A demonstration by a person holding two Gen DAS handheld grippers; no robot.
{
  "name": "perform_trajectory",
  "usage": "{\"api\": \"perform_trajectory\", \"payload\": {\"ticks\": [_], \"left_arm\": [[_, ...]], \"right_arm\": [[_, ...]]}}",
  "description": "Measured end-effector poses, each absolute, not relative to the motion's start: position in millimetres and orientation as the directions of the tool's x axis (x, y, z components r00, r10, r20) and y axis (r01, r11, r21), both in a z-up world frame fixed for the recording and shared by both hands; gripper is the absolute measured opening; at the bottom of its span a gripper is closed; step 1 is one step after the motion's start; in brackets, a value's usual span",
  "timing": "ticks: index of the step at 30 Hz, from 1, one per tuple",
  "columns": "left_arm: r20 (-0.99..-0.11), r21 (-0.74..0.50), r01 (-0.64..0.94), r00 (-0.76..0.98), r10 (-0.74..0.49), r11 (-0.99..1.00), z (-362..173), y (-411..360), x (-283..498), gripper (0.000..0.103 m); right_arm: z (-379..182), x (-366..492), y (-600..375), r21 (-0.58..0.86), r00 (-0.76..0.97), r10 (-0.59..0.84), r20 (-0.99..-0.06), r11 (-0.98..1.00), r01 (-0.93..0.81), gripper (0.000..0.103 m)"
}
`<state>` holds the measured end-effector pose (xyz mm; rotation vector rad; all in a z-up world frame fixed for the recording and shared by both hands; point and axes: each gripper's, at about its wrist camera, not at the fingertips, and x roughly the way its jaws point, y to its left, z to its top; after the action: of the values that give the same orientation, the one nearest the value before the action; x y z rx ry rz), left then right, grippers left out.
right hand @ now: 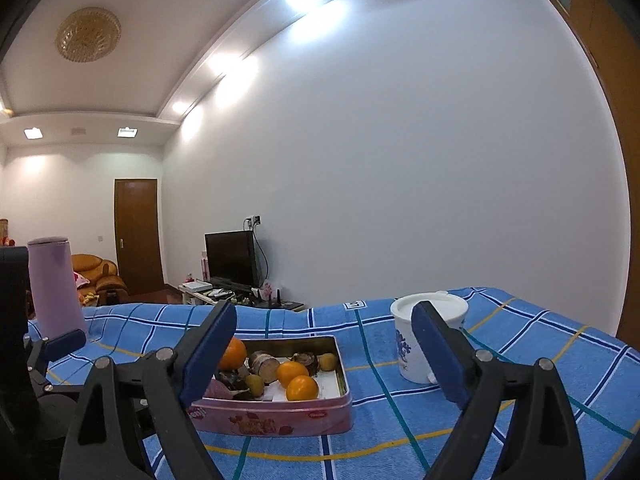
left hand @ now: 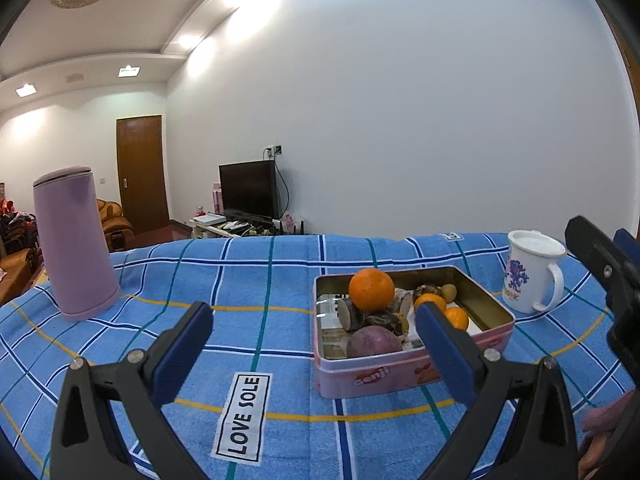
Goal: Organize fruits
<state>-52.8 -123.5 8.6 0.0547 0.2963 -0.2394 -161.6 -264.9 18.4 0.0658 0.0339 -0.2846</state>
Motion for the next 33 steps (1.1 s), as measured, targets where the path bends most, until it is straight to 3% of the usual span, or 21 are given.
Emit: {"api": "perform_trajectory", "payload": {"ticks": [33], "left_arm": [[-0.299, 0.02, 0.238, 0.928, -0.221, 0.971, 8.6, -122.6, -52.7, 0.103]], "right_arm": [[18.1, -152.8, -270.1, 0.059, 0.959, -0.273, -0.077, 0.959, 0.278, 0.091]]}}
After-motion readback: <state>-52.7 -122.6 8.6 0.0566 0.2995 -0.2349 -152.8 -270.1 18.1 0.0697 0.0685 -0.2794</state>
